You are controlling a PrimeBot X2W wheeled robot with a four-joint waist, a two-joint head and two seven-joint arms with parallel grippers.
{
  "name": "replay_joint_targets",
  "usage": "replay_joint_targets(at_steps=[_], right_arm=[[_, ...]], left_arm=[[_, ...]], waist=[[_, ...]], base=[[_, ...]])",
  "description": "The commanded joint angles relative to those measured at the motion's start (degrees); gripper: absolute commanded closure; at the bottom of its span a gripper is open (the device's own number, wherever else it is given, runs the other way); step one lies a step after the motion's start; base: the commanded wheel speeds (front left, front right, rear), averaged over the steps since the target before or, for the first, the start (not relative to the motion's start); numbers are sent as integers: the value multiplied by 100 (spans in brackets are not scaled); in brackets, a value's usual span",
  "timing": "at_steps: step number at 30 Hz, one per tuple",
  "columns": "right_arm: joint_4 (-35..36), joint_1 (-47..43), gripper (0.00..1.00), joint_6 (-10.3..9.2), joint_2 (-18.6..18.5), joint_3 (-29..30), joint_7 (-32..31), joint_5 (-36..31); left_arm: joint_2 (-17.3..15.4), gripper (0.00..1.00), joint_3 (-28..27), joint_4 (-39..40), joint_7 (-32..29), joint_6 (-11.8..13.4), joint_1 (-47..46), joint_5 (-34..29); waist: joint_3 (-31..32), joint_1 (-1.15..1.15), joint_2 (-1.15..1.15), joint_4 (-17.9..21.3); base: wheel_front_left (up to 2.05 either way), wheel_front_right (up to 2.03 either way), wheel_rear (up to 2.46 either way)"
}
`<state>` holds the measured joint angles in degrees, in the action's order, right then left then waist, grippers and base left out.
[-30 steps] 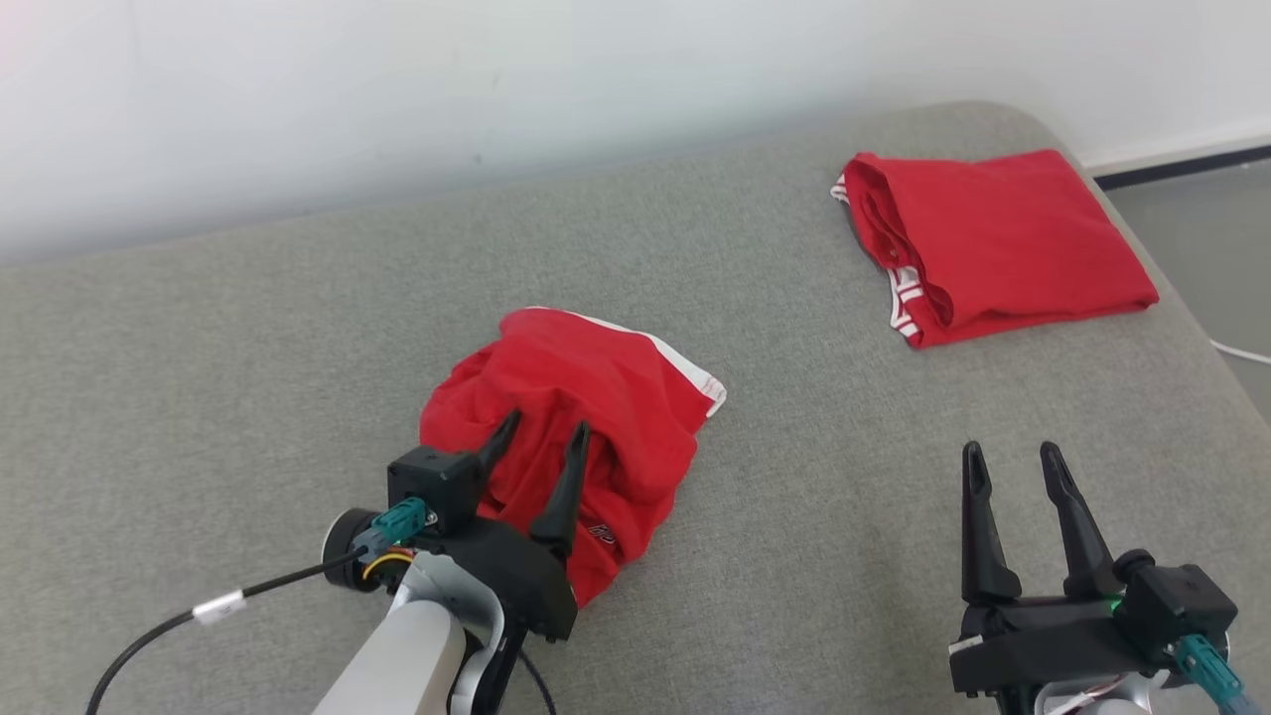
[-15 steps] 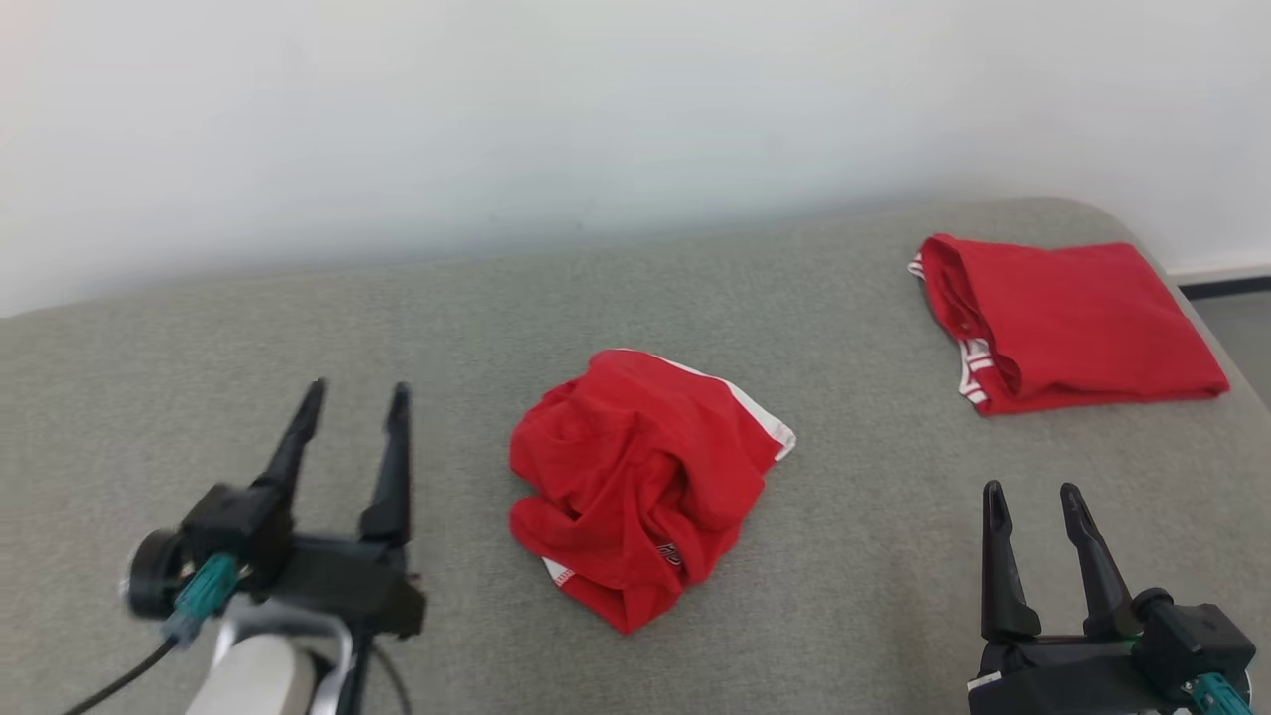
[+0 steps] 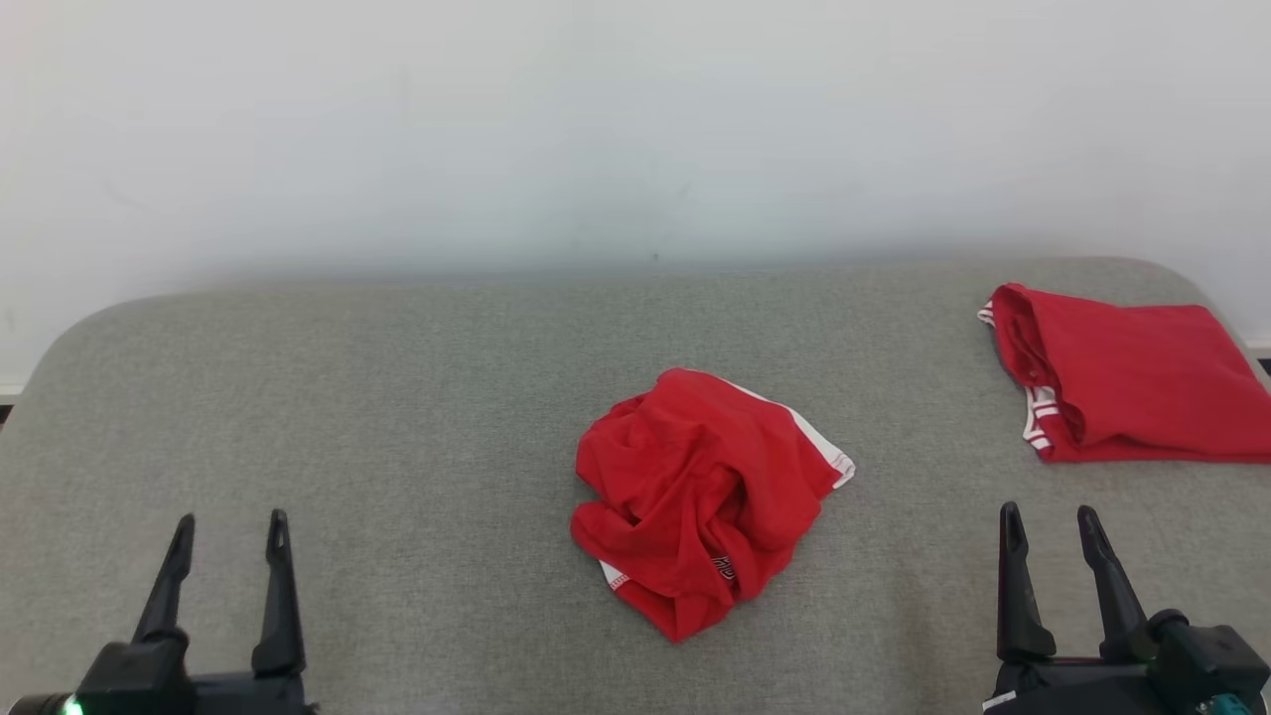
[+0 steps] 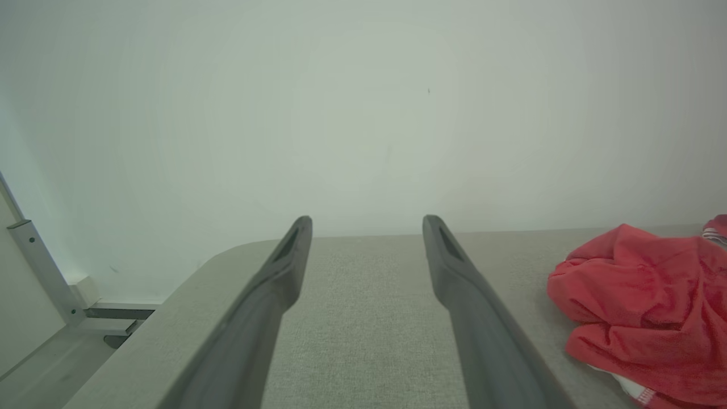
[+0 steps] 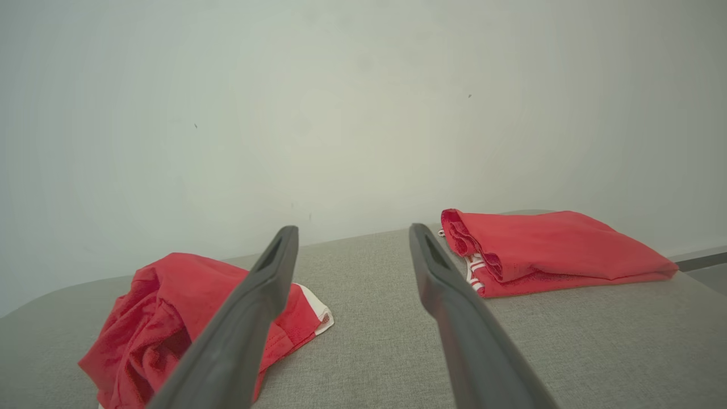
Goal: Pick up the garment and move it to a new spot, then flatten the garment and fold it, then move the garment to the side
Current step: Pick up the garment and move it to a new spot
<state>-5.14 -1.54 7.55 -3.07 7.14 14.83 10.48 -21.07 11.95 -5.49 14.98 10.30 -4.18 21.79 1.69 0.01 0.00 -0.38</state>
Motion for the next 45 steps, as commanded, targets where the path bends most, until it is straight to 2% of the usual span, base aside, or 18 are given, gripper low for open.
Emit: replay_joint_targets(at_steps=[1,6,14,22,45], right_arm=[[6,-75,0,-15,14,2,4,-12],[-26,-84,0,-15,21,-13,5,19],[-108,-120,0,-15,25,26,8,47],[-148,-184,0,-15,26,-12,-28,56],[-260,-381,0,-15,28,-378,-28,99]], left_arm=[[2,0,-39,85,25,-17,136,23],[104,0,-324,326,22,-13,517,-143],[317,0,-644,445,23,-280,958,-295],[319,0,-569,243,24,-388,1036,-566],[504,0,-717,188,24,-514,971,-733]], waist=[[27,-1,0,-73],[30,-1,0,-121],[81,-1,0,-136],[99,-1,0,-146],[87,-1,0,-100]], base=[[0,0,0],[0,0,0],[0,0,0],[0,0,0],[0,0,0]])
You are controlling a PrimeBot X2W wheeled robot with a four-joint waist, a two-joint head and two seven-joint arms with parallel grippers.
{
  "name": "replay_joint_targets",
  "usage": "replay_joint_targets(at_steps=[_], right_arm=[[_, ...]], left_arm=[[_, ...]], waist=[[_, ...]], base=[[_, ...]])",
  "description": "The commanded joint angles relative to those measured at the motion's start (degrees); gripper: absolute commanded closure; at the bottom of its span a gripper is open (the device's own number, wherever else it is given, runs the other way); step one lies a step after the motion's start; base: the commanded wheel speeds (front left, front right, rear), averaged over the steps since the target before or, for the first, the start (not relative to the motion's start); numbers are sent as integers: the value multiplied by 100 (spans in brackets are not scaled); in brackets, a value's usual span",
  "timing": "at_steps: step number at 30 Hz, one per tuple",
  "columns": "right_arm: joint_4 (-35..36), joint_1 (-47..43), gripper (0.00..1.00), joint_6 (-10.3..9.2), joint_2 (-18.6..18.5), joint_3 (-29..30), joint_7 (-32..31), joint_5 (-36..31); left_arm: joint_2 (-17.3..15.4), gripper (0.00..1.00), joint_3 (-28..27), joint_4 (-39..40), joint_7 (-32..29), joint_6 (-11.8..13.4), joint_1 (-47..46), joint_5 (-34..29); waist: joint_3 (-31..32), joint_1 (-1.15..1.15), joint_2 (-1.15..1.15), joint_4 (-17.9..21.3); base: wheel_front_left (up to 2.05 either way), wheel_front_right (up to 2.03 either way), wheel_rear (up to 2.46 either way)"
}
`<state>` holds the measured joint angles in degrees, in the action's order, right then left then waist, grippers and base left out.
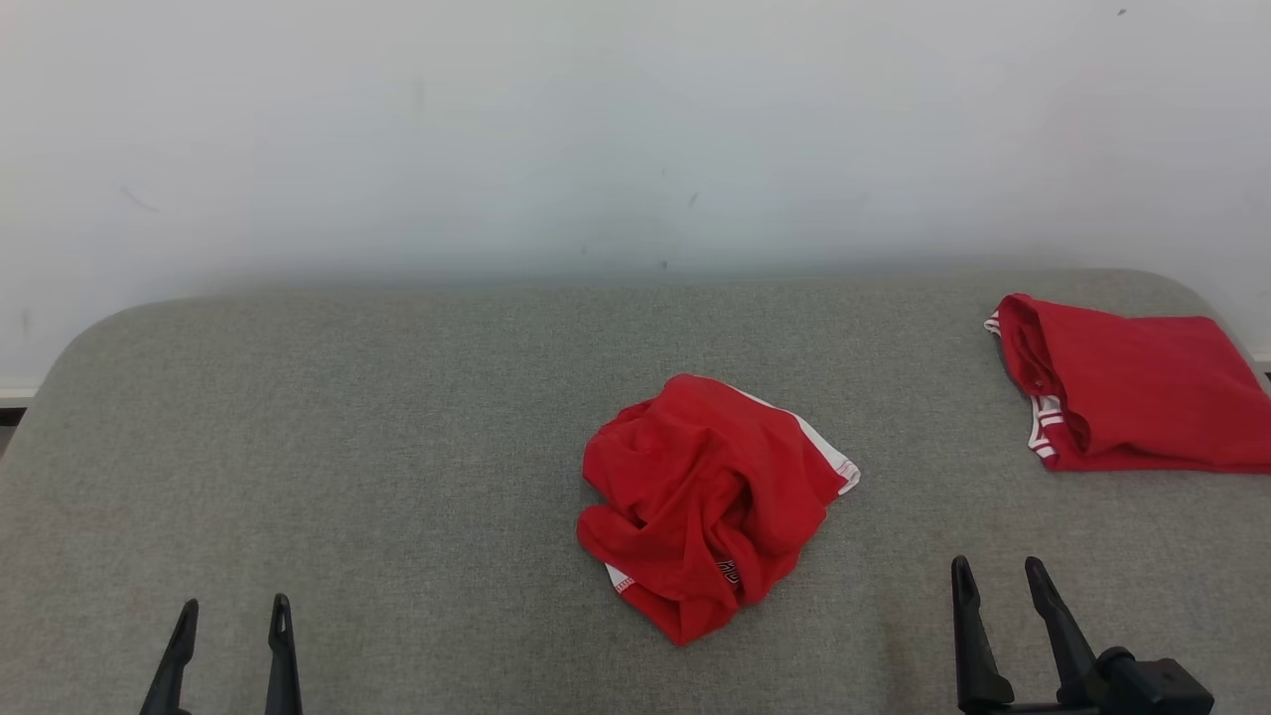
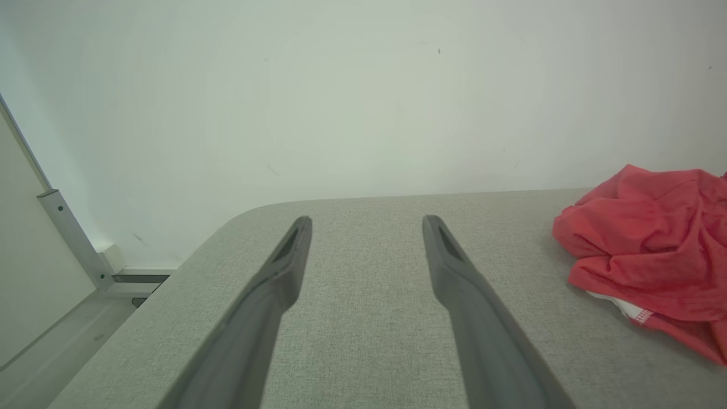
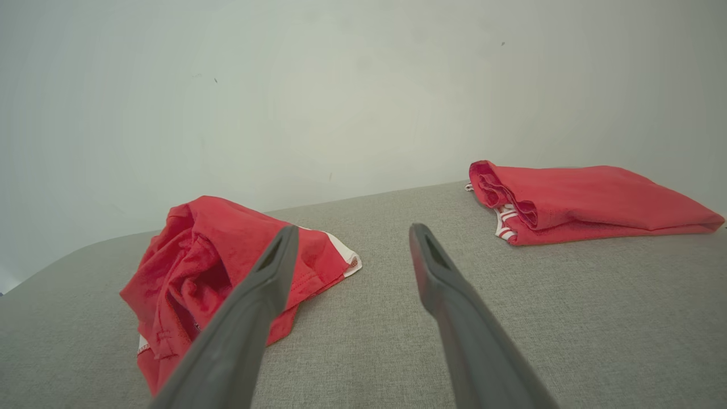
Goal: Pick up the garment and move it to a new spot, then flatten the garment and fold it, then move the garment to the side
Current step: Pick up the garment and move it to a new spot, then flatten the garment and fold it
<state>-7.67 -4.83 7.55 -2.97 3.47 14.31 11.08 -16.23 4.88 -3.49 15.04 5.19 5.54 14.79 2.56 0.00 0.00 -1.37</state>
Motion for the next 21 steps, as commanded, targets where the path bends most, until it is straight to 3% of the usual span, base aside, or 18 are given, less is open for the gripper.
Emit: replay_joint_targets(at_steps=[1,21], right_arm=[[-7,-50,0,-15,18,-15,24,38],[1,-73,0,-15,18,3,-3,3]], left_arm=[[23,0,-8,-18,19,-1,-3,-28],[55,0,-46,-76,19,-73,-24,-82]], waist=[[1,0,0,1],[-2,0,0,2]], base=[[0,0,0],[0,0,0]])
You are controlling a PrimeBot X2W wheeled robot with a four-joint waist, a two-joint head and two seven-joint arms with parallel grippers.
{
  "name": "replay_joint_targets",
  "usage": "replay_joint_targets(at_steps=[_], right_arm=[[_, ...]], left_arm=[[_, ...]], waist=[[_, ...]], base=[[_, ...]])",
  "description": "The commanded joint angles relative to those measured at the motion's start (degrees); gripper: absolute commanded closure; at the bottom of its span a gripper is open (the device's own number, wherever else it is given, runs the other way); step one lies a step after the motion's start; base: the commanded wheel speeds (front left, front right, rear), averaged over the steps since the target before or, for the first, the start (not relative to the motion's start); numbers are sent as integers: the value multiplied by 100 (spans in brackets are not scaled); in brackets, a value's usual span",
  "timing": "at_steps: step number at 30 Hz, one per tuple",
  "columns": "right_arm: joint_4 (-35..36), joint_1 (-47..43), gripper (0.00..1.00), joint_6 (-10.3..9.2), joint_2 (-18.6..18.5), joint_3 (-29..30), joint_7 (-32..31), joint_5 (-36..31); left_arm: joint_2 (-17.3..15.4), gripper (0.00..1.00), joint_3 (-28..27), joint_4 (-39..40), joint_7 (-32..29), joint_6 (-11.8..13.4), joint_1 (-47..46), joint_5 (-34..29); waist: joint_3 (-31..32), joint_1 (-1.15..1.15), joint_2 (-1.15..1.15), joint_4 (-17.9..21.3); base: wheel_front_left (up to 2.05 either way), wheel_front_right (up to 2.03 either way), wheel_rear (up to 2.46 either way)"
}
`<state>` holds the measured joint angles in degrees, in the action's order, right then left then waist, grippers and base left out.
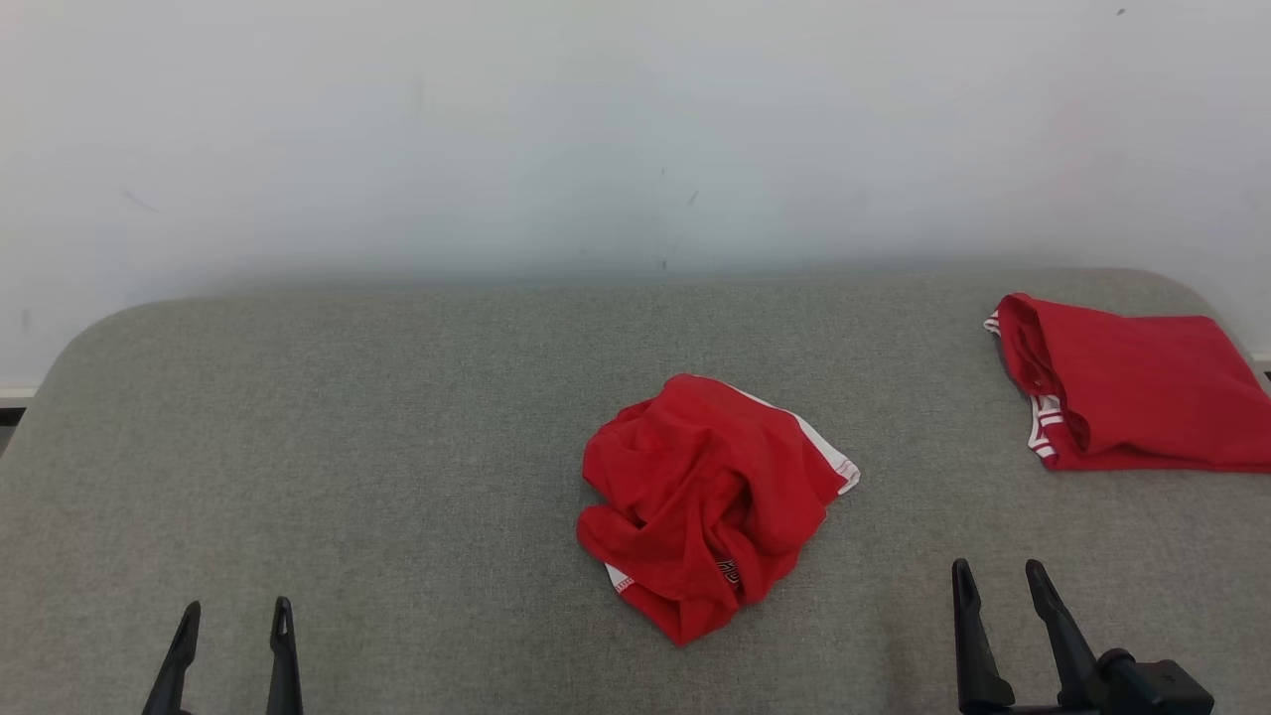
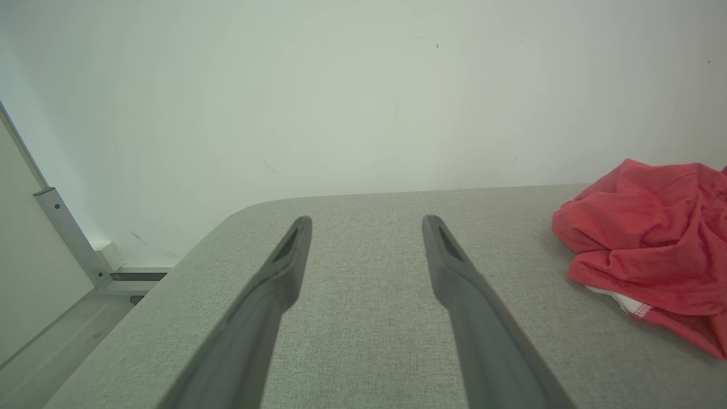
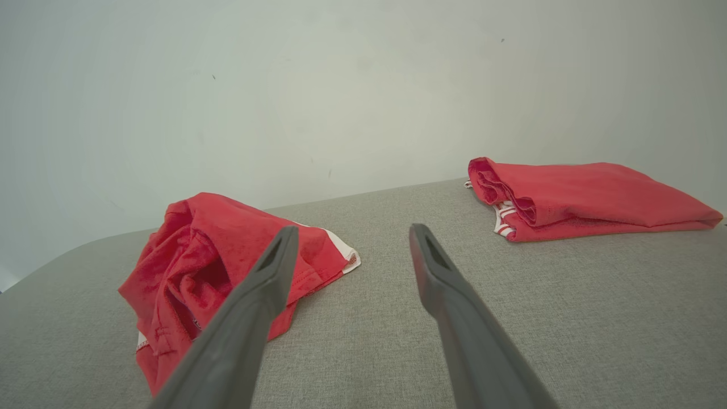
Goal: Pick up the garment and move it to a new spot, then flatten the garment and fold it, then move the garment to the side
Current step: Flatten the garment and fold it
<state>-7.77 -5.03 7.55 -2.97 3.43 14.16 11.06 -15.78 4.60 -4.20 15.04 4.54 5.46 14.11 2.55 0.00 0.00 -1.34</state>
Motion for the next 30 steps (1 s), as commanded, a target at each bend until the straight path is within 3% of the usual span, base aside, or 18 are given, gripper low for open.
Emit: replay_joint_targets(at_steps=[1,20,30], right_arm=[[10,-56,0,-15,18,8,13,6],[16,-29,0,-15,17,16,17,30],[-7,72,0,-15,18,-75,3,58]], left_arm=[[11,0,-19,-6,19,-11,-16,-16],[96,0,58,-88,19,-103,-155,-36],[403,0,716,-577,14,-554,-655,-34]], waist=[[0,0,0,-1],[-46,0,0,39],[-185,0,0,221]], base=[[0,0,0],[0,0,0],[0,0,0]])
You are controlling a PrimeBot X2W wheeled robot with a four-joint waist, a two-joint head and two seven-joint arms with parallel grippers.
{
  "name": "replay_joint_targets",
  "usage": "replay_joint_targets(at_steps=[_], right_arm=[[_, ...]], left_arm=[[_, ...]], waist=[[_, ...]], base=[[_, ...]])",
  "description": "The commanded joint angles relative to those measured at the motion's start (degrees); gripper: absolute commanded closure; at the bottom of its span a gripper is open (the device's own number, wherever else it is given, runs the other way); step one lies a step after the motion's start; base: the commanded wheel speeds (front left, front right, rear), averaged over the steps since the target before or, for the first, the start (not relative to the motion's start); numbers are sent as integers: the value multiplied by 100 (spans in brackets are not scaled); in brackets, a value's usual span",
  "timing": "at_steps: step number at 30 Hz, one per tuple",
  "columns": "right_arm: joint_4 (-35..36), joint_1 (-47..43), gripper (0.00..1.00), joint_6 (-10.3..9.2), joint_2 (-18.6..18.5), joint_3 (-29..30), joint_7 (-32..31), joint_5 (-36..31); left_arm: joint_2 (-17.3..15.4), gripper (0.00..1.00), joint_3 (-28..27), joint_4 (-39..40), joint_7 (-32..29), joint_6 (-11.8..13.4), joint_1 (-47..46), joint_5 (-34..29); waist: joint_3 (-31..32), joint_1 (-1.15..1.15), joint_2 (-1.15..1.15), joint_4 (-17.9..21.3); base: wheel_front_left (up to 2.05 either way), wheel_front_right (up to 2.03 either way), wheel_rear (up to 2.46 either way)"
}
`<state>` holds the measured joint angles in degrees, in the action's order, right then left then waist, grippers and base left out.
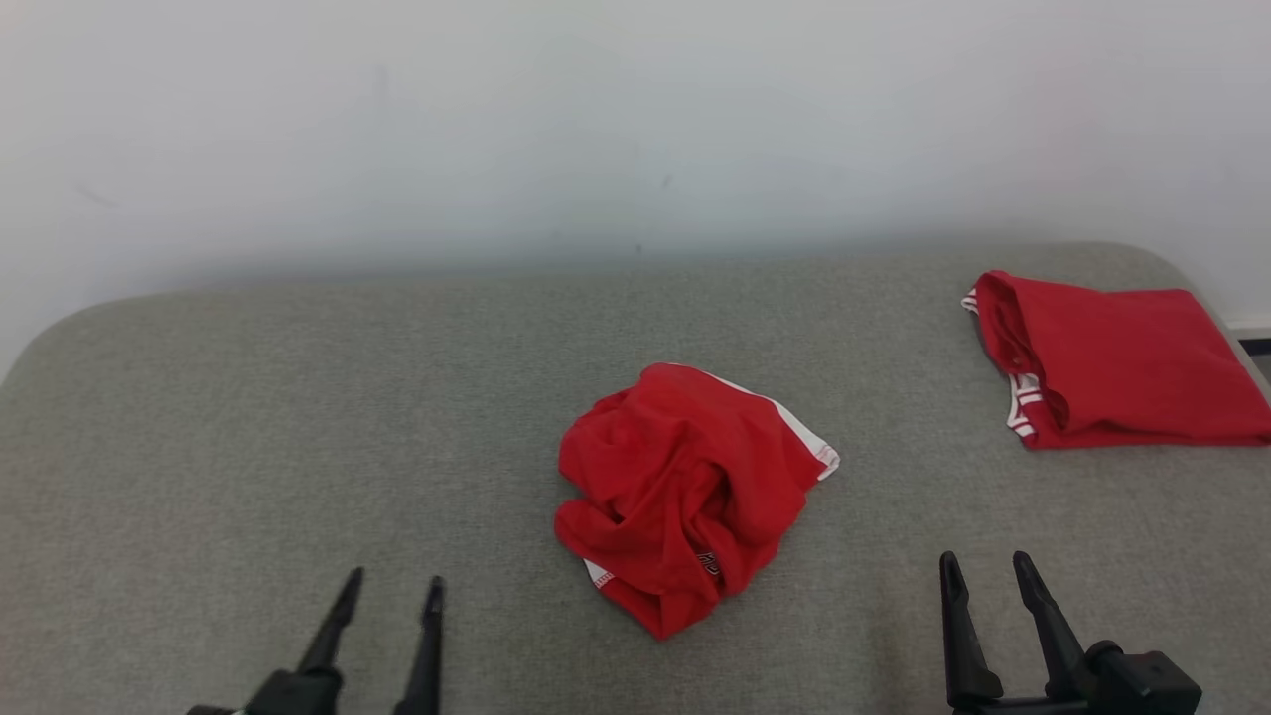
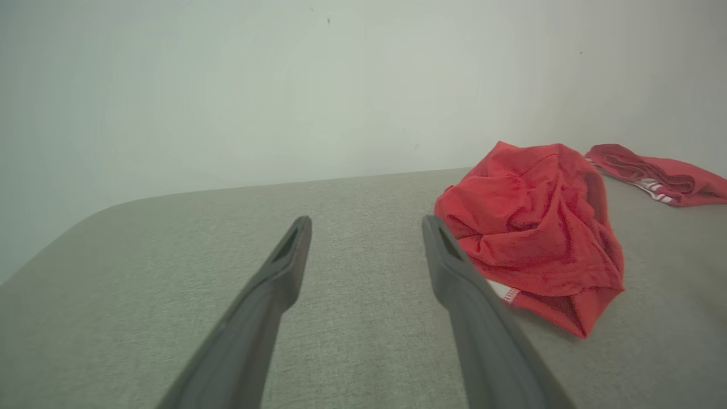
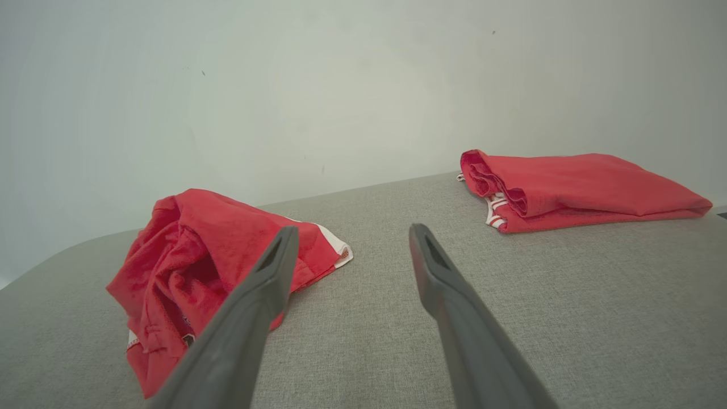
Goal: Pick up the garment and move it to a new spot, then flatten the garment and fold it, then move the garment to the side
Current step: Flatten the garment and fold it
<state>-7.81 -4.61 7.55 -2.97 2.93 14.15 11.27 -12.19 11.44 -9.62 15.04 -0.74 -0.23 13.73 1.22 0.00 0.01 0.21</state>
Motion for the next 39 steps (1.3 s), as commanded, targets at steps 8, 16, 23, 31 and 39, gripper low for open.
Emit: replay_joint_targets(at_steps=[8,16,23,31,39], right_arm=[[-3,212,0,-15,17,-64,0,14],[-10,395,0,-15,18,13,53,75],[-59,503,0,-15,18,-3,80,96],[-66,474,0,-15,18,38,99,25],[-66,265,0,-15,16,151,100,88]], left_arm=[[434,0,573,-1177,12,-434,-870,49],[612,0,806,-2357,17,-619,-1566,127],[657,0,965,-3282,18,-662,-1922,150],[803,100,912,-3613,15,-681,-2151,341],[597,100,227,-2310,18,-398,-1746,110]], waist=[[-397,0,-1,578],[-850,0,-1,1136],[-941,0,-1,1274],[-809,0,-1,1178],[-484,0,-1,575]], base=[[0,0,0],[0,0,0],[0,0,0],[0,0,0],[0,0,0]])
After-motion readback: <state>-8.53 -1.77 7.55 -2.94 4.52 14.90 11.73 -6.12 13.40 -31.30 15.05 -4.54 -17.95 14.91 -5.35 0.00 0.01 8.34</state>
